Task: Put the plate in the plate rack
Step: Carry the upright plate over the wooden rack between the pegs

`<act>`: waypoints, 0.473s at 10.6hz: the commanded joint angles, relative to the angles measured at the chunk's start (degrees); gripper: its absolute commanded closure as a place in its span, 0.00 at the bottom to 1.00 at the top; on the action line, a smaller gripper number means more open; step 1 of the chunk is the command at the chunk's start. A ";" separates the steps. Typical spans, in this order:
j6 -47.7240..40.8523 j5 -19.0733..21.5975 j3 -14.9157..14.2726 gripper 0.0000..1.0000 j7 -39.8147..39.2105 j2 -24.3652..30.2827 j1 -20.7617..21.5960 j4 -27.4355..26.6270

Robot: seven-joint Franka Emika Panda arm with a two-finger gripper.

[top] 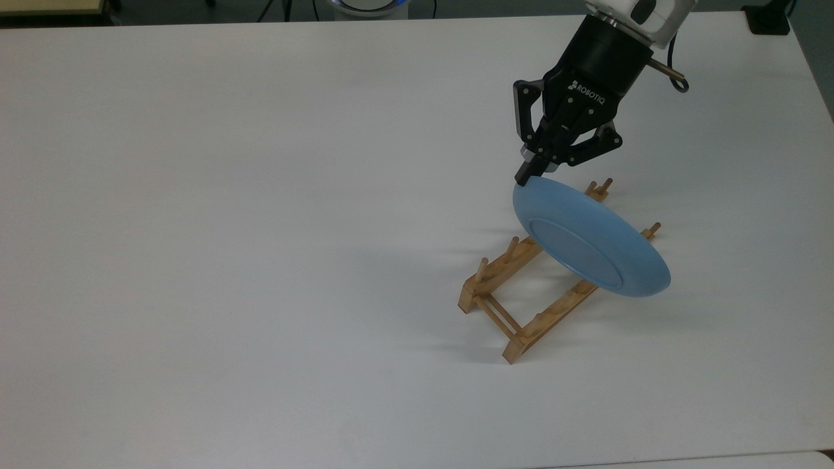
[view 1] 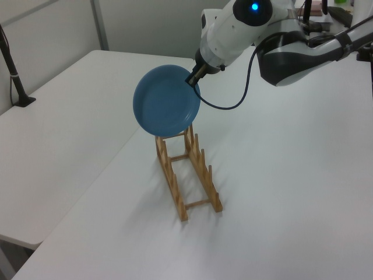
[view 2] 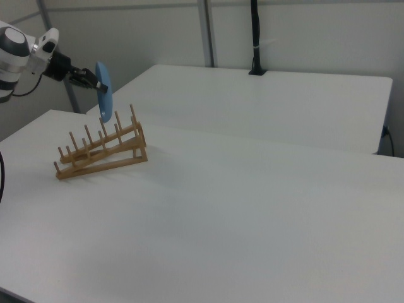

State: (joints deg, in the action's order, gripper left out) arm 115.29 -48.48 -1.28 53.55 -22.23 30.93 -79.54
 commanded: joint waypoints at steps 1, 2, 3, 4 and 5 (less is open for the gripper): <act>-2.08 -1.87 -0.57 1.00 2.88 0.79 2.29 -2.99; -2.87 -2.75 -0.65 1.00 4.88 0.79 2.47 -3.60; -3.06 -4.41 -0.57 1.00 6.99 0.79 2.82 -4.22; -3.06 -5.30 -0.57 1.00 8.32 0.79 3.00 -4.92; -3.06 -5.31 -0.57 1.00 8.94 0.79 2.91 -4.92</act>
State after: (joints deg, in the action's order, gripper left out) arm 113.09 -52.03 -1.28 59.14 -22.27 32.95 -82.24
